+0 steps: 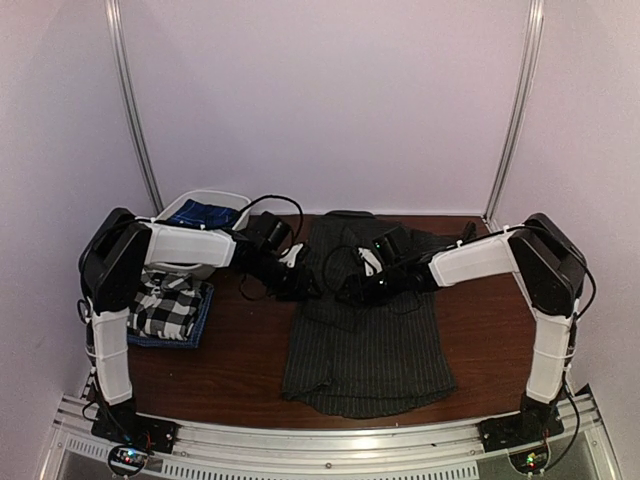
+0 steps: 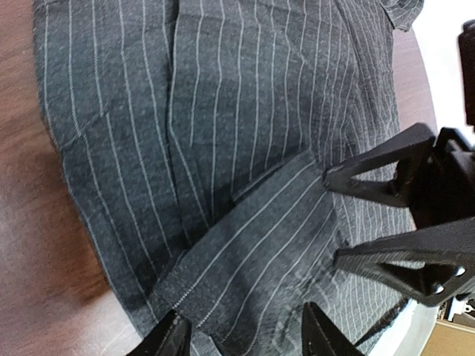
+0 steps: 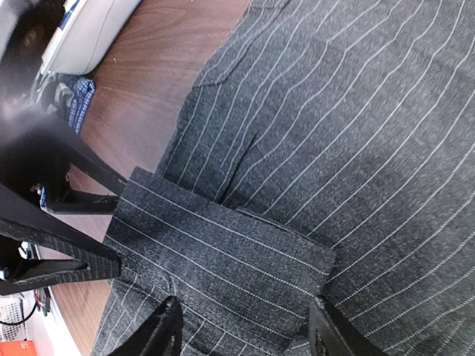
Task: Fold and stack the long sleeve shirts
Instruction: Fold the sleeve of the 1/3-folded shirt.
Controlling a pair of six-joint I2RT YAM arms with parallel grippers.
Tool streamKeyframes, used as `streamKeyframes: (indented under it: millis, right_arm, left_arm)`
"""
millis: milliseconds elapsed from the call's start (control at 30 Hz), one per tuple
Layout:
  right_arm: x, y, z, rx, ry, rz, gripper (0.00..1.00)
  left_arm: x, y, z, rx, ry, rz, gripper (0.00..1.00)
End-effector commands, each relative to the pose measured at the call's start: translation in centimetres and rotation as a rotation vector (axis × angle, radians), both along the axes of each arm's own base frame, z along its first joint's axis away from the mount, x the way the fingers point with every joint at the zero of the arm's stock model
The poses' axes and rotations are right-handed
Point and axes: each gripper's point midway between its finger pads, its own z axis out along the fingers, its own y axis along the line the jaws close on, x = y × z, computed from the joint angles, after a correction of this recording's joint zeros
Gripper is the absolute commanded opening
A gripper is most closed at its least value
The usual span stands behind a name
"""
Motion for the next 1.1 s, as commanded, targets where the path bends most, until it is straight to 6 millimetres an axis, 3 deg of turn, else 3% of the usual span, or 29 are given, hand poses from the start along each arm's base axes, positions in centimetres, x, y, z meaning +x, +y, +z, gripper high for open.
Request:
streamKeyframes:
  millis: [0, 267, 500, 833, 967, 1067]
  right_arm:
    - [-0.3, 0.7, -0.4, 0.056, 0.023, 0.009, 0.56]
    - [-1.1, 0.7, 0.1, 0.077, 0.031, 0.024, 0.46]
    - [-2.2, 0.2, 1.0, 0.075, 0.017, 0.024, 0.45]
    - [-2.9, -2.3, 4.4, 0.025, -0.098, -0.081, 0.48]
    - [-3.0, -3.9, 6.4, 0.028, -0.144, -0.154, 0.55]
    - [-3.0, -4.6, 7.0, 0.011, -0.155, -0.193, 0.57]
  left_arm:
    - [0.8, -1.0, 1.3, -0.044, -0.023, -0.021, 0.49]
    - [-0.4, -1.6, 3.3, -0.111, -0.045, -0.107, 0.3]
    - [-2.9, -1.1, 3.8, -0.142, -0.036, -0.186, 0.12]
    - [-9.4, -1.1, 3.1, -0.184, 0.0, -0.396, 0.07]
    - [-11.8, -0.4, 1.0, -0.109, 0.02, -0.456, 0.12]
    - [-12.1, 0.7, -0.6, -0.048, 0.032, -0.439, 0.13]
